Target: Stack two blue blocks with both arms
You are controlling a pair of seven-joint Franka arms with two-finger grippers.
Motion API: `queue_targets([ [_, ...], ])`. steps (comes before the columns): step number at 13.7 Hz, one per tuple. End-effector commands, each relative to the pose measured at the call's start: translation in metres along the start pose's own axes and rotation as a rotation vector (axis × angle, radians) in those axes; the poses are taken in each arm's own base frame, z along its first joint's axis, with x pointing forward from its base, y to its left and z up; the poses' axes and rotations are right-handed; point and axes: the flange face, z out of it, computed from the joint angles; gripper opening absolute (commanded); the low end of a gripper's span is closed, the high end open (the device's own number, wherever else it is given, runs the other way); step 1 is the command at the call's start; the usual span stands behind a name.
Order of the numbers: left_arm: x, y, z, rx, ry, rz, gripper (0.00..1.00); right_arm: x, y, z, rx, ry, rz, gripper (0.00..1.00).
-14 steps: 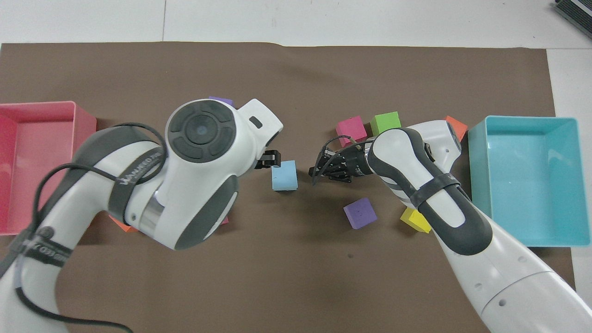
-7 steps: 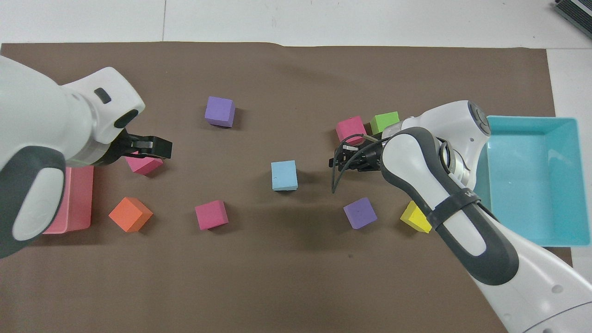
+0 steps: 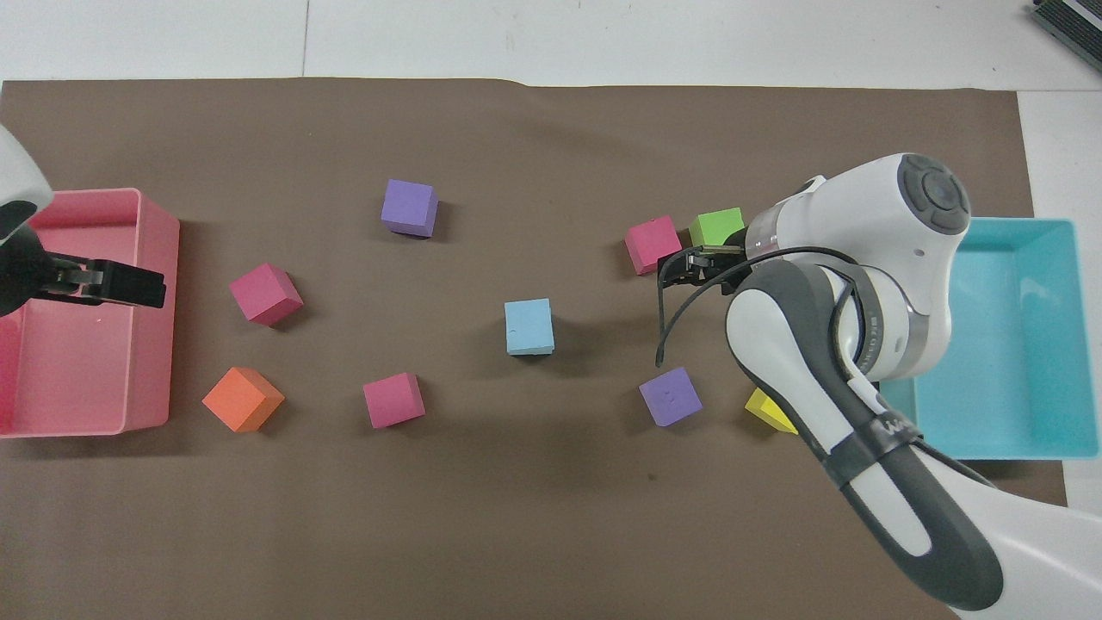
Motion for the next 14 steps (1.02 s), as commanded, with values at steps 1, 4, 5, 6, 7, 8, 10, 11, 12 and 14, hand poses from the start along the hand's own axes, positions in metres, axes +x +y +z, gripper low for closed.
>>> queue_targets([
  [1,0.000,-0.006,-0.022,-0.020,-0.001,0.000,1.00,0.004,0.019,-0.039,-0.088,0.016,-0.024,1.00],
  [4,-0.001,-0.012,-0.028,-0.026,-0.020,-0.011,1.00,0.006,0.029,-0.070,-0.152,0.021,-0.041,1.00],
  [5,-0.002,-0.012,-0.027,-0.031,-0.029,-0.013,1.00,0.005,0.028,-0.081,-0.181,0.035,-0.059,1.00],
  [6,-0.003,-0.012,-0.029,-0.037,-0.023,-0.014,1.00,0.001,0.030,-0.091,-0.202,0.032,-0.065,1.00],
  [7,-0.004,-0.011,-0.030,-0.037,-0.018,-0.012,1.00,-0.004,0.033,-0.102,-0.210,0.028,-0.061,1.00],
  [8,-0.004,-0.010,-0.029,-0.040,-0.024,-0.010,1.00,-0.009,0.038,-0.117,-0.211,0.037,-0.053,1.00],
  [10,-0.006,-0.010,-0.028,-0.047,-0.027,-0.011,1.00,-0.019,0.052,-0.148,-0.209,0.050,-0.024,1.00],
  [11,-0.007,-0.010,-0.026,-0.047,-0.032,-0.014,1.00,-0.024,0.058,-0.162,-0.208,0.060,-0.015,1.00],
  [12,-0.007,-0.012,-0.024,-0.048,-0.035,-0.016,1.00,-0.030,0.063,-0.175,-0.209,0.063,-0.006,1.00],
  [14,-0.004,-0.017,-0.024,-0.058,-0.033,-0.026,1.00,-0.039,0.069,-0.201,-0.207,0.081,0.010,1.00],
])
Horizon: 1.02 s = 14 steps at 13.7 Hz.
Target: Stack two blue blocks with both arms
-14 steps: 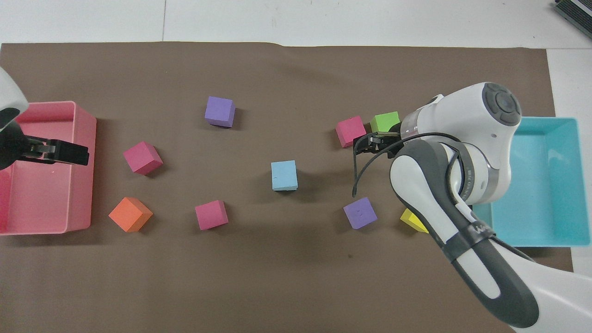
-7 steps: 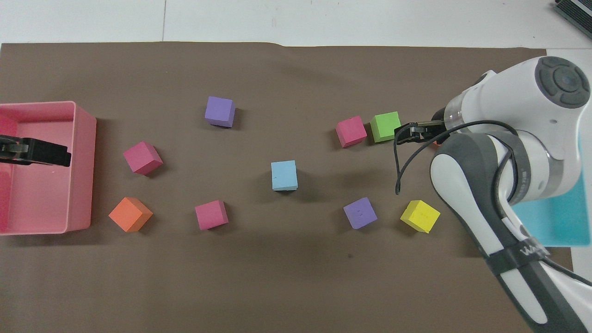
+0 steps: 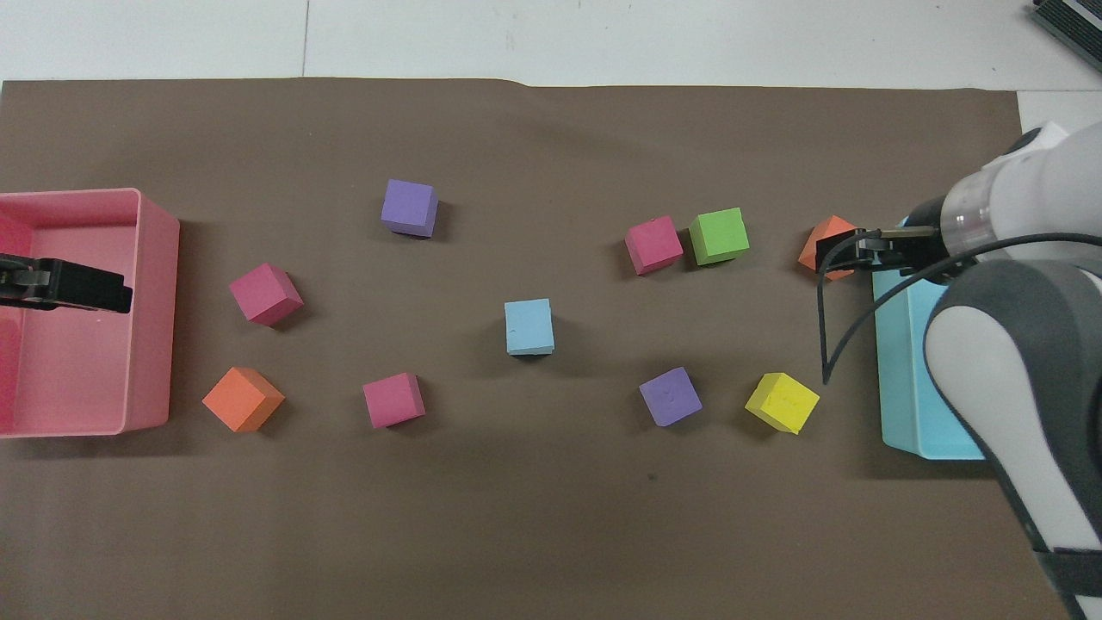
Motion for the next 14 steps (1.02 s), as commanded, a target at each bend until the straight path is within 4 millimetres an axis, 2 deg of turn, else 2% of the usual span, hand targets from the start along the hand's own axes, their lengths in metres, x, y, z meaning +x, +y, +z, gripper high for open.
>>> queue_targets([
  [1,0.004,-0.008,0.001,-0.025,-0.015,0.002,1.00,-0.011,0.018,-0.035,-0.036,0.003,0.015,1.00],
  [4,0.003,-0.006,-0.001,-0.020,-0.007,0.030,1.00,-0.019,0.024,-0.075,-0.086,-0.037,0.011,1.00],
  [7,0.000,-0.004,-0.001,-0.021,-0.017,0.031,1.00,-0.031,0.029,-0.104,-0.090,-0.090,0.025,1.00],
  [11,-0.003,-0.005,0.001,-0.022,-0.035,0.028,1.00,-0.050,0.044,-0.130,-0.091,-0.088,-0.033,1.00],
  [14,-0.005,-0.006,0.000,-0.019,-0.036,0.052,1.00,-0.062,0.055,-0.140,-0.121,-0.078,-0.066,1.00],
])
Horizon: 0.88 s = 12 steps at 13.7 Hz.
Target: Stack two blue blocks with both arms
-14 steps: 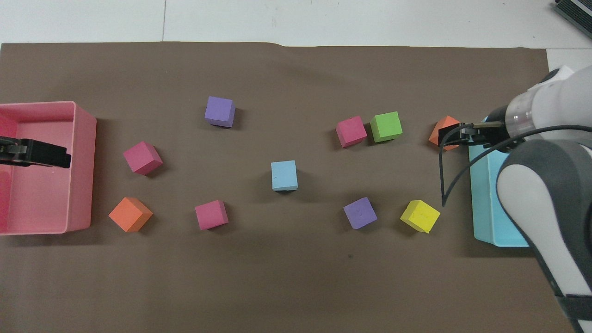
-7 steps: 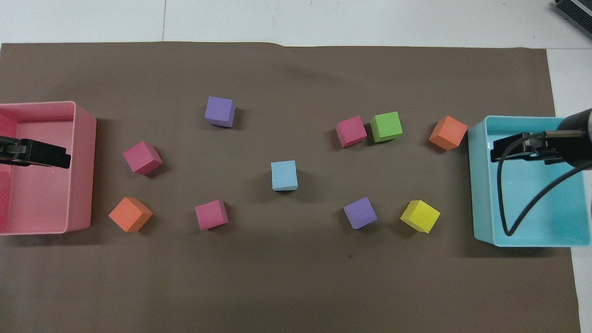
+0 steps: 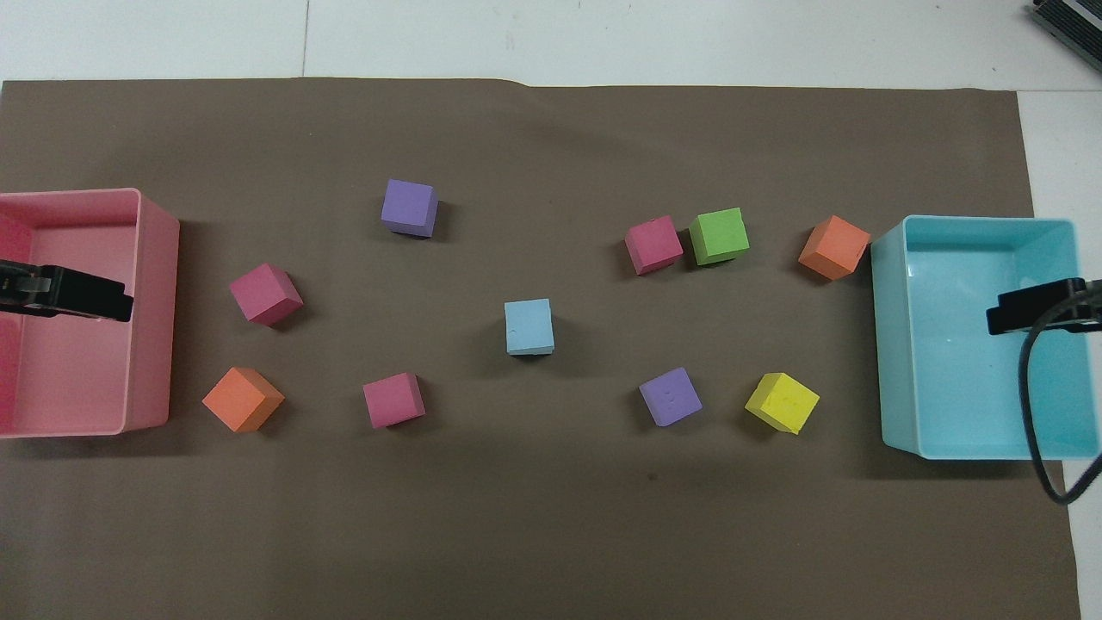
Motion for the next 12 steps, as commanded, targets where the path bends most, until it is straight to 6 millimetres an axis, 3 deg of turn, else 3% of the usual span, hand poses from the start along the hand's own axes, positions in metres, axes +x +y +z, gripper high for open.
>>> queue_targets([
  [1,-0.001,-0.007,-0.005,-0.014,-0.005,0.047,1.00,-0.015,0.015,0.000,-0.025,-0.004,-0.037,1.00],
  [6,0.006,-0.009,0.003,-0.017,-0.014,0.041,1.00,-0.014,0.017,0.008,-0.018,0.002,-0.053,1.00],
  [8,0.005,-0.018,0.005,-0.017,-0.023,0.023,1.00,-0.014,0.016,0.009,-0.017,-0.003,-0.053,1.00],
  [12,0.004,-0.023,0.000,-0.015,-0.001,0.014,1.00,-0.015,0.017,0.009,-0.009,-0.004,-0.048,1.00],
])
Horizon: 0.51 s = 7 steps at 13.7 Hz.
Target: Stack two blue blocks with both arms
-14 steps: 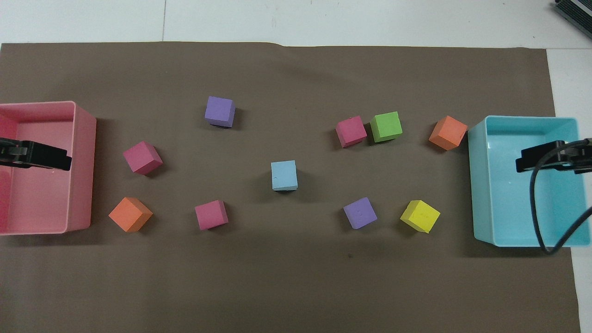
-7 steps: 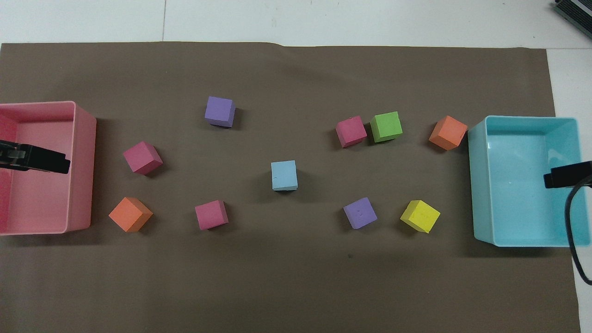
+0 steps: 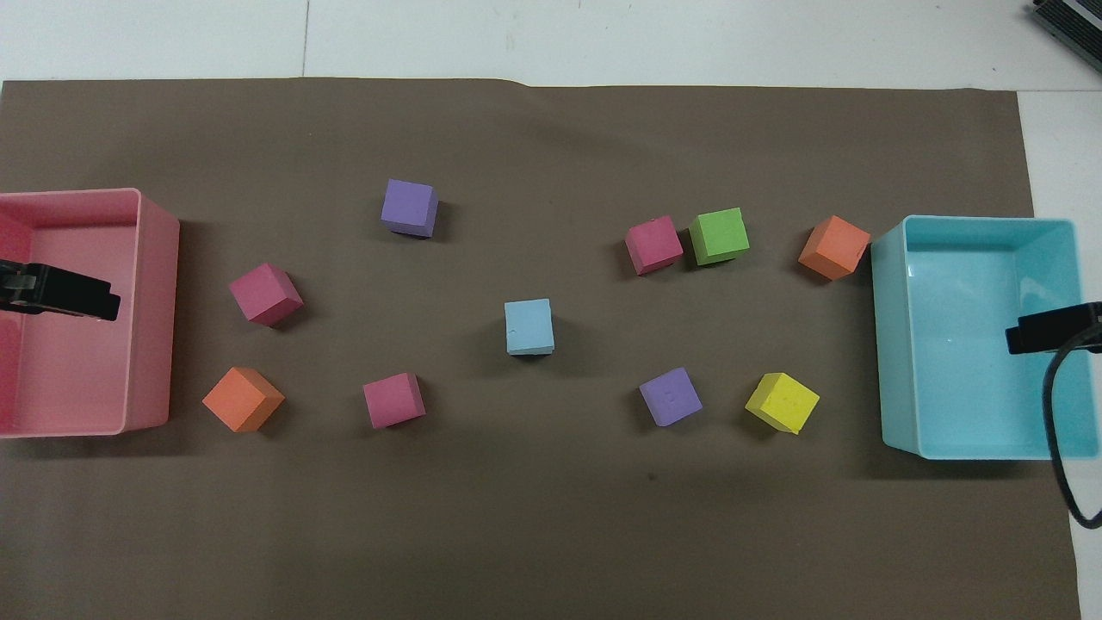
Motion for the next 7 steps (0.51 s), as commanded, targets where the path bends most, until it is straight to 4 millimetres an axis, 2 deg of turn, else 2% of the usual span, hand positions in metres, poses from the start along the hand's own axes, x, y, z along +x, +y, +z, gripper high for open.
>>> queue_targets([
  [1,-0.0003,-0.0074,-0.0069,-0.014,0.011,-0.002,1.00,-0.0063,0.0025,0.0007,-0.009,0.012,-0.015,1.00],
  [7,-0.0021,-0.0065,-0.0059,-0.015,0.008,0.001,1.00,-0.0063,0.0031,0.0008,-0.007,0.012,-0.013,1.00],
])
